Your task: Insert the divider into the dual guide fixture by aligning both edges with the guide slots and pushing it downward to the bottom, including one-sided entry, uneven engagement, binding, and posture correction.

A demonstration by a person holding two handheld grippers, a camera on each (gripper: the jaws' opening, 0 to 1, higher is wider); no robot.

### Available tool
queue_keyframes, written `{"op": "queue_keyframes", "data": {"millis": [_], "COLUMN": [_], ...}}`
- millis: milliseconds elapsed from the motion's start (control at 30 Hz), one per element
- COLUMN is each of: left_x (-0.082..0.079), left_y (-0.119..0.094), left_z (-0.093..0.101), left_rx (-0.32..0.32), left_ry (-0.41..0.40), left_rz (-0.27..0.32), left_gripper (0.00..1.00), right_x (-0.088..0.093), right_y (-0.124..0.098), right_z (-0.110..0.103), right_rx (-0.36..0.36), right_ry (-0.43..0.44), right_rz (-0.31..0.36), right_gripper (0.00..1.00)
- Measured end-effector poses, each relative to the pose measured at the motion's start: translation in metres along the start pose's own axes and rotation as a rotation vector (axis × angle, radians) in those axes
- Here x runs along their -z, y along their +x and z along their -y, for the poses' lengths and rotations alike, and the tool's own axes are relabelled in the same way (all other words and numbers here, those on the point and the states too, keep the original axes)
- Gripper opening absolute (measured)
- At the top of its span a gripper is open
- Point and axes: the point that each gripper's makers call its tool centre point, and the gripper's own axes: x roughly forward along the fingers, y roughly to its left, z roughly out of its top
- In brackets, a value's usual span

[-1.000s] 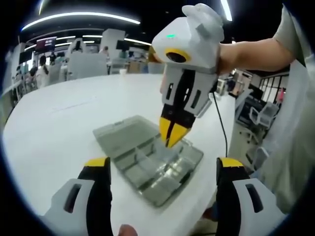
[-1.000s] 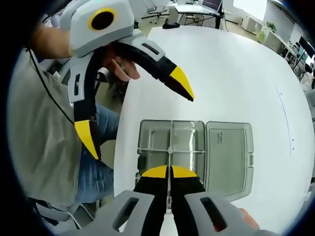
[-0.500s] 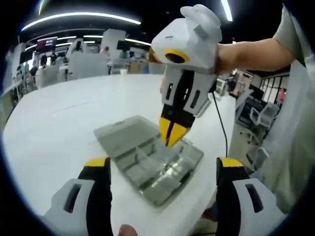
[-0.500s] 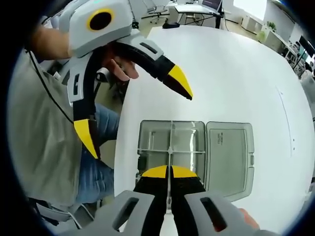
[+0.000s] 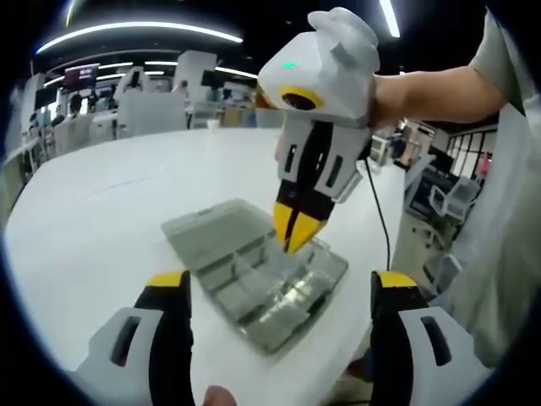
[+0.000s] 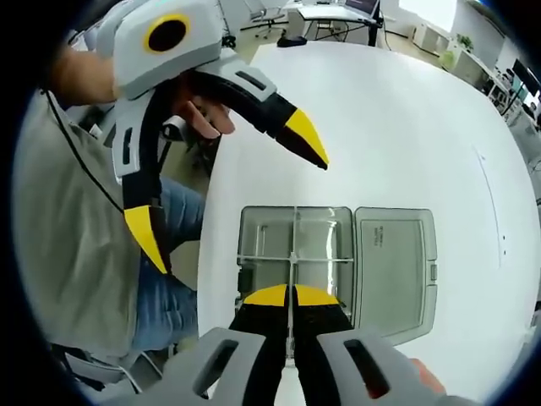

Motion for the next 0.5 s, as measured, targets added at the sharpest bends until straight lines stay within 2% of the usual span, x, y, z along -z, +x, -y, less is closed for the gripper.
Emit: {"op": "queue_keyframes", "data": {"millis": [500], "left_x": [0.0014], "left_y": [-0.0022], "left_z": [0.0007], "left_rx": [-0.002], "left_ry": [-0.005], "left_rz": [-0.001], "left_gripper": [0.85], "right_x": [0.0034], "right_y": [0.0053], "right_z": [-0.0022], "right_rx": [0.005], "right_ry": [-0.01], "right_rz": [-0.003], "right_gripper": [0.0]}}
